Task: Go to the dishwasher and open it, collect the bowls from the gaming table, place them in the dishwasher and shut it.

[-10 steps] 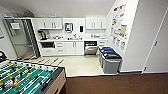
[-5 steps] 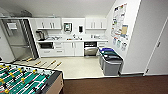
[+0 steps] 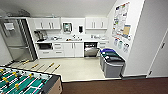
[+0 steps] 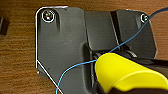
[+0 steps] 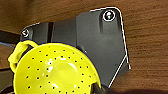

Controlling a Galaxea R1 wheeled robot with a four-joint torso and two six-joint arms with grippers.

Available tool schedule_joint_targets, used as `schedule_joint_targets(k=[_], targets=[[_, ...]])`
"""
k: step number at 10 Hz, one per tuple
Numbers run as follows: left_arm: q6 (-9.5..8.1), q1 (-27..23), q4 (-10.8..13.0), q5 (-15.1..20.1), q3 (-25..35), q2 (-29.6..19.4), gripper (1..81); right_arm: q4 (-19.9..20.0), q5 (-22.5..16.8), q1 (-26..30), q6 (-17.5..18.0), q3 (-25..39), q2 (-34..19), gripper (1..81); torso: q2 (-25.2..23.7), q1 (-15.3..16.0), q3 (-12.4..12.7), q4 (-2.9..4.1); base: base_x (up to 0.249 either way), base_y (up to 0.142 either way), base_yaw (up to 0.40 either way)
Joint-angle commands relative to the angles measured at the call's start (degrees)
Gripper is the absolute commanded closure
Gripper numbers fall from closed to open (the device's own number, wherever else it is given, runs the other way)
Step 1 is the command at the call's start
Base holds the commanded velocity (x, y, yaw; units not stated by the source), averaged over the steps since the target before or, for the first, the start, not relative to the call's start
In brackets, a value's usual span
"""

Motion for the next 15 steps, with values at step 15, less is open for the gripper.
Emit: schedule_joint_targets(k=[15], targets=[[0.5,-2.1,0.6,4.0,0.2,0.1,81.1,-0.8,-2.8,2.8,-0.3,-0.2,-0.4,81.1,0.0,0.0,0.0,0.0,0.191,-0.009,0.0]])
